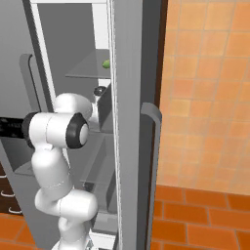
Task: Place one corn and one fish in each tupperware on the nearby counter, to pack two identical lunches.
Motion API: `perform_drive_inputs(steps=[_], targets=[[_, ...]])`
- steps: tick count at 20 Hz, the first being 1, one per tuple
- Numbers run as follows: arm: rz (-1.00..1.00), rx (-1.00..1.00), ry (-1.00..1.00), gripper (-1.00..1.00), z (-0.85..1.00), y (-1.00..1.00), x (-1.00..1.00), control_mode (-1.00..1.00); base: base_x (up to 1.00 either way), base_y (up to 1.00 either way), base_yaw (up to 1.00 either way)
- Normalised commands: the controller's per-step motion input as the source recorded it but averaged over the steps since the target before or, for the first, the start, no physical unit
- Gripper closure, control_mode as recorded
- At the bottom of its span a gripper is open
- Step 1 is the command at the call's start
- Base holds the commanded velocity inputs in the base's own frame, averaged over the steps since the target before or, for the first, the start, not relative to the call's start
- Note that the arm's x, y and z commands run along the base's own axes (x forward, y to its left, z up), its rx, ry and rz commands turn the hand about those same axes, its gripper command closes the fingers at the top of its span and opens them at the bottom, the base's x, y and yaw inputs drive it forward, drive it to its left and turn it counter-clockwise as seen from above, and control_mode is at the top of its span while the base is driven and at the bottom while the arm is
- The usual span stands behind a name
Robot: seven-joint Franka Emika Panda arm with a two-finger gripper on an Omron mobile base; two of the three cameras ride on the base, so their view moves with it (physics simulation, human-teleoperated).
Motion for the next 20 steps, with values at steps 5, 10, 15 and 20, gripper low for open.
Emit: perform_drive_inputs(steps=[5,10,15,20], targets=[[0.00,0.00,0.03,-1.00,-0.35,0.00,0.68,-1.00,0.00,0.00,0.00],[0.00,0.00,0.03,-1.00,-0.40,-0.01,0.51,-1.00,0.00,0.00,0.00],[0.00,0.00,0.15,1.00,-0.78,-0.16,-0.12,-1.00,0.00,0.00,0.00],[0.00,0.00,0.12,1.00,-0.88,-0.07,-0.84,-1.00,0.00,0.00,0.00]])
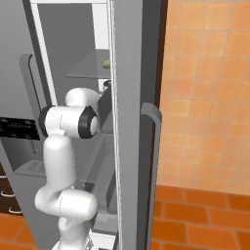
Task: Place one corn and one fish in each tupperware on the nearby counter, to pack two identical lunches.
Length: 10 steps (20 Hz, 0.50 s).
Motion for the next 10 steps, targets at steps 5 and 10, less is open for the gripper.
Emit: perform_drive_inputs(steps=[5,10], targets=[[0.00,0.00,-0.03,1.00,-0.47,0.00,-1.00,-1.00,0.00,0.00,0.00],[0.00,0.00,-0.18,1.00,-0.08,0.00,-1.00,-1.00,0.00,0.00,0.00]])
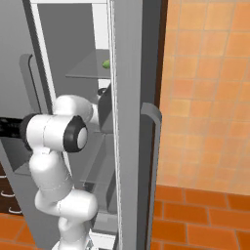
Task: Place one corn and one fish in each tupperware on the nearby counter, to pack two identical lunches.
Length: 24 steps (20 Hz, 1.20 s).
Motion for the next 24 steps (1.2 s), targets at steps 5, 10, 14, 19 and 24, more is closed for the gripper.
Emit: perform_drive_inputs(steps=[5,10,14,19,24], targets=[[0.00,0.00,-0.05,1.00,0.05,0.00,-1.00,-1.00,0.00,0.00,0.00],[0.05,-0.02,0.00,1.00,0.31,0.31,-1.00,-1.00,0.00,0.00,0.00],[0.03,-0.05,0.00,1.00,0.53,0.36,-1.00,-1.00,0.00,0.00,0.00],[0.00,-0.03,0.00,1.00,0.65,0.16,-1.00,-1.00,0.00,0.00,0.00],[0.00,0.00,-0.01,1.00,0.83,0.00,-0.99,-1.00,0.00,0.00,0.00]])
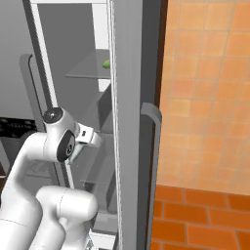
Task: Place one corn and one fish in each tupperware on the nearby counter, to pack two identical lunches.
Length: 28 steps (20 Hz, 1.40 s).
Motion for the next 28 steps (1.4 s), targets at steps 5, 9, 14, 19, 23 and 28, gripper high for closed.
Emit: perform_drive_inputs(steps=[5,9,14,19,23,28], targets=[[0.00,-0.04,-0.03,1.00,0.20,0.12,-0.96,-1.00,0.00,0.00,0.00],[0.00,0.00,0.00,1.00,0.00,0.00,0.00,1.00,-0.54,0.92,0.09],[0.00,0.00,0.00,1.00,0.00,0.00,0.00,1.00,-0.13,1.00,0.17],[0.00,0.00,0.00,1.00,0.00,0.00,0.00,1.00,0.02,1.00,0.27],[0.00,0.00,0.00,1.00,0.00,0.00,0.00,1.00,0.29,1.00,0.22],[0.00,0.00,0.00,1.00,0.00,0.00,0.00,1.00,0.64,1.00,0.17]])
